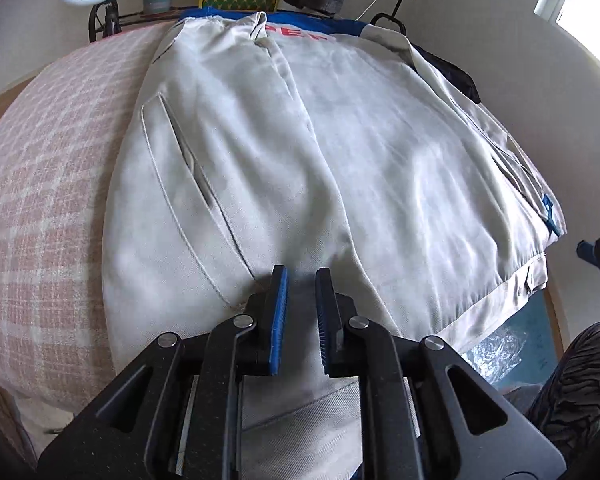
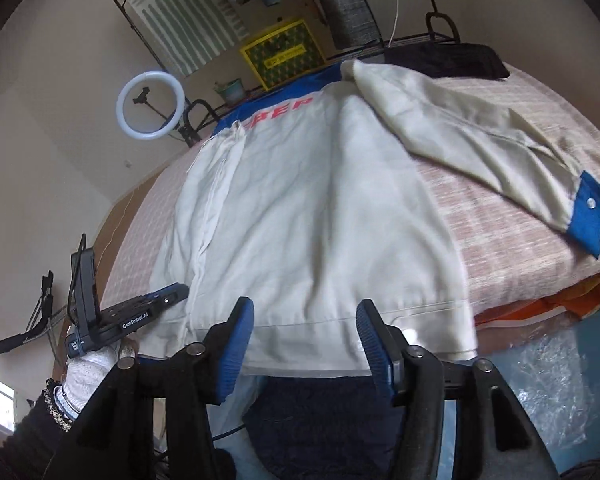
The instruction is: Fold large clothes
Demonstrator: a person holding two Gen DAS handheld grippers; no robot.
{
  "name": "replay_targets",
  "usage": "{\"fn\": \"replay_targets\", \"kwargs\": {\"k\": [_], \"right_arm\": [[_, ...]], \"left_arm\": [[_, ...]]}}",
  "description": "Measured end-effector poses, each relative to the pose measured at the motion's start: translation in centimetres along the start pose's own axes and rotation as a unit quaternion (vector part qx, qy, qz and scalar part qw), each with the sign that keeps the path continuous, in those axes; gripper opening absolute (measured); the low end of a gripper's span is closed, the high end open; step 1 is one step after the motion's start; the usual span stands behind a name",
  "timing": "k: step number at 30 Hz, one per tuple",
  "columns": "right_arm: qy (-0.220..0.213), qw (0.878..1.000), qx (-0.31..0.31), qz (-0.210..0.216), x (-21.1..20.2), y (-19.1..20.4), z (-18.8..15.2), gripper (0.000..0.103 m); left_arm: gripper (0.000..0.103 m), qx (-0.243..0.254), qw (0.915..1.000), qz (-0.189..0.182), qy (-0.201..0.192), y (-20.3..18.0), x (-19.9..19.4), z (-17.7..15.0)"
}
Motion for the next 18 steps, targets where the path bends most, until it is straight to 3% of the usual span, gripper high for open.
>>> {"fn": "replay_targets", "kwargs": {"k": [4, 9, 18], "right_arm": [[-0.027, 0.998, 0.032, -0.051, -2.3, -7.3, 2.0, 0.065], [-0.057, 0.989, 0.056, -0.122, -4.5, -15.0, 4.6, 0.073], [-0.082, 0.967, 0.185, -0.158, -4.4, -25.4, 8.1, 0.076]], "left_arm": [[0.012, -0.005, 0.9999, 0.015, -0.003, -0.5, -0.5, 0.2], [0.012, -0.019, 0.9988, -0.005, -0.044, -2.9, -3.2, 1.2], [0.012, -0.014, 0.9952, -0.067, -0.069, -9.9, -5.4, 2.4]]}}
Point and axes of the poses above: each gripper's, at about its wrist camera, not at the fingertips, and x roughly the way its jaws point, y to its left, z to its top, the point moved 2 cm from there along x, roughly the way its jaws point, and after that the axes turned 15 degrees about -y, right-handed, at the moved point
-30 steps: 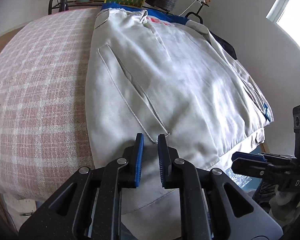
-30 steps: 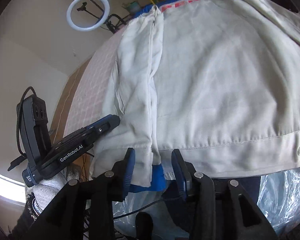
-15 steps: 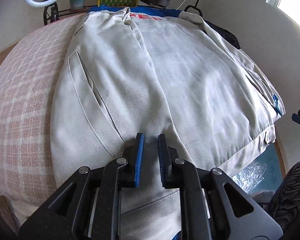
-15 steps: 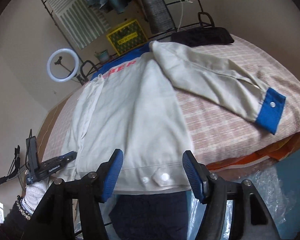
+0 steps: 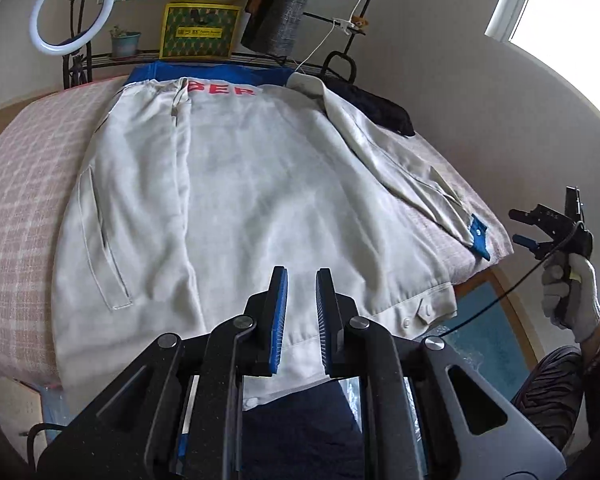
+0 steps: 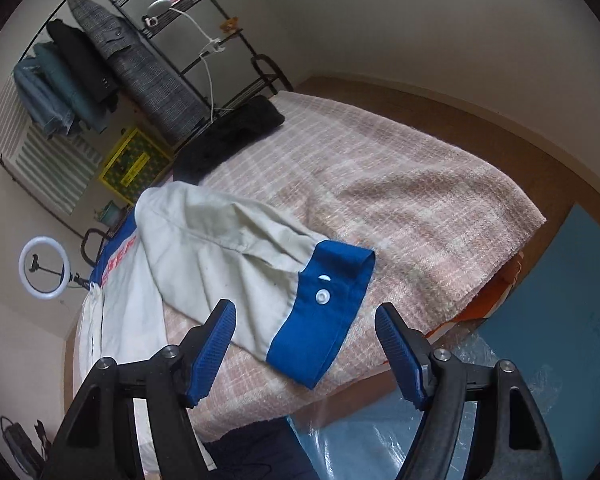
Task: Fold large clothes
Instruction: 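Grasp the blue cuff of the other sleeve with the right gripper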
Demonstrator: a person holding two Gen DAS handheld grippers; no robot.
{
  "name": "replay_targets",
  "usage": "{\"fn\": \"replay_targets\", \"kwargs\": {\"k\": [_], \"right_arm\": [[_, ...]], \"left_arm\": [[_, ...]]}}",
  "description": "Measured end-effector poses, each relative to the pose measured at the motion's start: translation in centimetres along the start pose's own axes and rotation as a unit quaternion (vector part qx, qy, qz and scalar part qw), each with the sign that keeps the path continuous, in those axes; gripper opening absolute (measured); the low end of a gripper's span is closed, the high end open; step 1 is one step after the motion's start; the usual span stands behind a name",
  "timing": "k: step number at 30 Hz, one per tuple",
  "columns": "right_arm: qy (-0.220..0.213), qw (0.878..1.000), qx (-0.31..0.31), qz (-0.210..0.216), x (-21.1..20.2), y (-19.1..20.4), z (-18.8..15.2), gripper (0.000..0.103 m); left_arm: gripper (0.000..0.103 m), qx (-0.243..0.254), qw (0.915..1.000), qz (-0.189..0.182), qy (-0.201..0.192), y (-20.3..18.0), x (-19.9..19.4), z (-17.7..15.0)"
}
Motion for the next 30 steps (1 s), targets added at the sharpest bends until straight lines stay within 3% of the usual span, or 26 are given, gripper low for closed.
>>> {"fn": "replay_targets", "kwargs": {"k": [9, 15, 18, 20, 21, 23, 25, 30], "right_arm": [[0.026, 0.995, 0.091, -0.013, 6.0, -2.8, 0.8, 0.074], [0.039, 0.996, 0.08, -0.03, 8.6, -2.3, 0.6, 0.071], [0.05, 0.996, 0.064, -0.04, 9.3, -1.8, 0.2, 0.064], [0.053, 0.997, 0.047, -0.044, 9.4, -1.3, 0.2, 0.035], [0.057, 0.996, 0.043, -0.05, 9.4, -1.3, 0.1, 0.031], [0.056, 0.996, 0.043, -0.054, 9.2, -1.3, 0.2, 0.01], [0.049, 0.997, 0.044, -0.049, 8.5, -1.1, 0.5, 0.004], [0.021, 0.999, 0.008, -0.023, 6.3, 1.2, 1.5, 0.0]], "left_arm": [[0.014, -0.036, 0.9987, -0.036, 0.008, -3.0, 1.4, -0.8], [0.014, -0.048, 0.9982, -0.034, 0.011, -3.0, 1.8, -1.1], [0.014, -0.05, 0.9982, -0.03, 0.009, -2.6, 1.8, -1.1], [0.014, -0.055, 0.9981, -0.027, 0.01, -2.3, 1.9, -1.0], [0.014, -0.058, 0.9979, -0.026, 0.01, -2.1, 1.9, -1.1], [0.014, -0.063, 0.9976, -0.026, 0.012, -1.9, 2.0, -1.0], [0.014, -0.061, 0.9978, -0.025, 0.012, -1.7, 2.0, -1.0], [0.014, -0.061, 0.9978, -0.025, 0.011, -1.3, 1.9, -0.9]]}}
Point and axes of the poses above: each gripper's, at about its wrist camera, not at the fingertips, and x roughly the way its jaws point, y to its left, z to its top, the point moved 2 cm from there along x, roughly the way its jaws point, and after that the axes turned 15 degrees about -y, right-handed, at the moved point
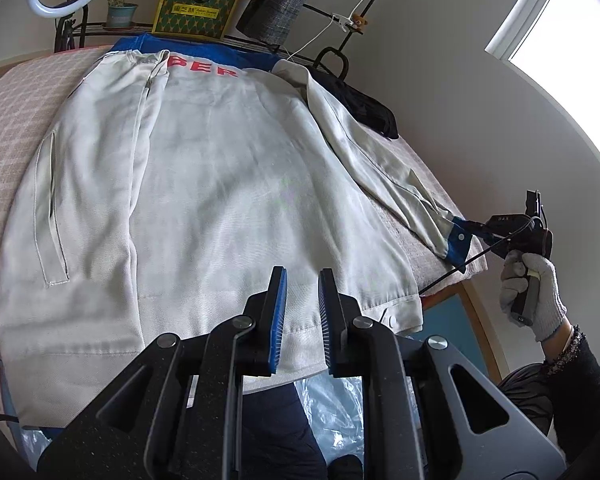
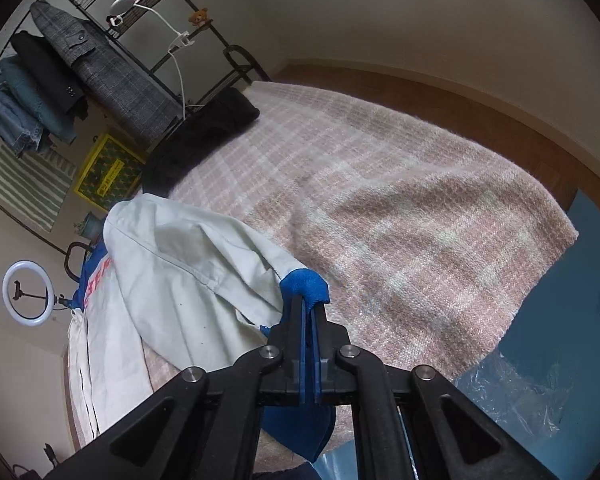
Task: Fold large clothes
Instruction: 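Grasp the blue cuff of the other sleeve with the right gripper, then fold the held sleeve over the jacket back toward the left gripper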
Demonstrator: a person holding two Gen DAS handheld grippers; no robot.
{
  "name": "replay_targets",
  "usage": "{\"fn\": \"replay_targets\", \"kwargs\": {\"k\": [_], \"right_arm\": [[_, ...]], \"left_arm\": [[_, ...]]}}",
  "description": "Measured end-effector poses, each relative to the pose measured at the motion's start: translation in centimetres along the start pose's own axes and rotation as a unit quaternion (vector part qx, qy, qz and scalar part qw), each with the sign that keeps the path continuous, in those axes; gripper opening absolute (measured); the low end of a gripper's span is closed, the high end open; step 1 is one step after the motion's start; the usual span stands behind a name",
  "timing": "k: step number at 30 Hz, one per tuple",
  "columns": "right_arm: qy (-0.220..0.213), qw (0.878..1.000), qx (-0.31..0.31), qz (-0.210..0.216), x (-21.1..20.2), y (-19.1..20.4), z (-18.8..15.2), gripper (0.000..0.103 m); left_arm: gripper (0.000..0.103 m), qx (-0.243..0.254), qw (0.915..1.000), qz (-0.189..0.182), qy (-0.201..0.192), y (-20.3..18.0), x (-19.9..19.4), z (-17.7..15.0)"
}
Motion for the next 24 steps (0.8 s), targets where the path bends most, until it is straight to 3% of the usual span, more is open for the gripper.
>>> {"fn": "replay_targets", "kwargs": {"k": [7, 12, 17, 24], "right_arm": [[-0.03, 0.996, -0.059, 0.067, -4.0, 5.8, 0.1, 0.0], [-0.058, 0.976, -0.151, 0.144, -8.3, 13.5, -1.7, 0.0], [-0.042, 0.935, -0.272, 0.222, -11.1, 21.0, -7.7, 0.0], [0.051, 0.866, -0.42, 0.266, -10.0, 25.5, -18.9, 0.0]], "left_arm": [[0.014, 0.0, 1.0, 0.0, 0.002, 0.5, 0.3, -0.1], [0.014, -0.009, 1.0, 0.002, 0.0, 1.2, 0.4, 0.0], [0.014, -0.017, 0.9998, 0.009, -0.006, 2.1, -0.1, 0.3], [0.014, -0.037, 0.9991, 0.016, -0.011, 3.1, -0.2, 0.8]]}}
Point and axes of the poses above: each gripper's, at about its wrist camera, not at the fingertips, and x roughly the way its jaws point, y to its left, z to its top, the point moved 2 cm from there along x, roughly the way its jaws point, and after that the axes turned 15 degrees about -y, right-handed, at the moved point
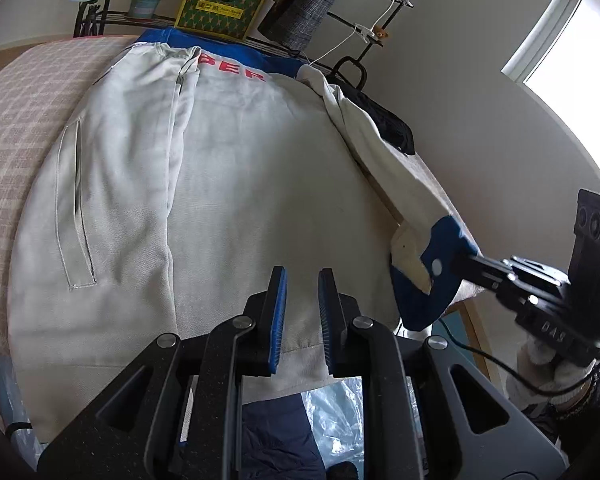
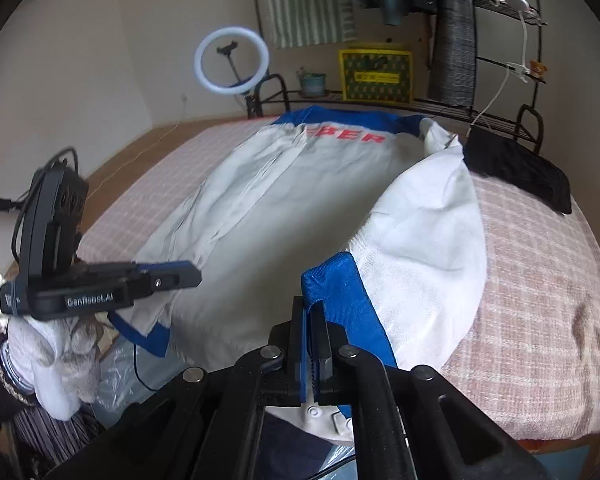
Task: Fold large clothes
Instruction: 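Fold the held sleeve over the jacket back toward the left gripper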
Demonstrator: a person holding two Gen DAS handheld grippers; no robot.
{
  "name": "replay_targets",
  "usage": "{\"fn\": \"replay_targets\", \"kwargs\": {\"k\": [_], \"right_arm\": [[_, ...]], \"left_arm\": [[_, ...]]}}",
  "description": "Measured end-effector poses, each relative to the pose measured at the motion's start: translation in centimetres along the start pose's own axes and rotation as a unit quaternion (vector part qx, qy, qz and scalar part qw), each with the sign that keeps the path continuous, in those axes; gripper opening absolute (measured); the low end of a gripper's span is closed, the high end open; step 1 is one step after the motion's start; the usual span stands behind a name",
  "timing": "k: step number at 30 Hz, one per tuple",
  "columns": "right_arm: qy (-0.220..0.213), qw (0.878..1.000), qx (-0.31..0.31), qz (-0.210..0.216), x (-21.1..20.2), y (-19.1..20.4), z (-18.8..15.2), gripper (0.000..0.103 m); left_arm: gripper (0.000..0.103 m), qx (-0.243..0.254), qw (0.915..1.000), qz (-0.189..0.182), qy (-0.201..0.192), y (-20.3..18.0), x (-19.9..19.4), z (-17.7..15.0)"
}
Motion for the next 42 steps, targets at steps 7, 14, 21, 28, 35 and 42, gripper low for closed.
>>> {"fn": "replay_targets", "kwargs": {"k": [7, 14, 21, 28, 35, 42], "right_arm": [[0.05, 0.995, -0.043, 0.072, 1.5, 3.1, -2.4, 0.0], [0.1, 0.986, -0.094, 0.099, 1.7, 4.6, -5.6, 0.0], [0.091, 0.988, -0.06, 0.111, 0.2, 3.4, -5.0, 0.033], [0.007, 0.993, 0.078, 0.093, -2.2, -2.4, -1.8, 0.034], [0.054, 0.96, 0.273, 0.007, 0.5, -12.1, -5.4, 0.04], [0.062, 0.94, 0.326, 0.075, 0.8, -12.5, -7.0, 0.047]], "left_arm": [[0.014, -0.044, 0.9988, -0.013, 0.017, 0.6, 1.2, 0.1], [0.021, -0.068, 0.9969, -0.015, 0.036, 0.7, 2.9, -0.5], [0.027, -0.07, 0.9958, -0.009, 0.059, 0.5, 4.9, -1.5], [0.04, -0.099, 0.9909, -0.026, 0.088, 0.3, 6.5, -2.3], [0.04, -0.185, 0.9759, -0.066, 0.095, 1.2, 6.5, -2.9], [0.041, -0.212, 0.9672, -0.095, 0.102, 0.9, 6.3, -2.4]]}}
Point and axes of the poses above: each gripper's, at about its wrist camera, not at the fingertips, and x roughly the way its jaws point, y to its left, z to its top, the point moved 2 cm from there along x, roughly the way its jaws point, and after that the axes turned 15 degrees about -y, right-handed, at the moved point
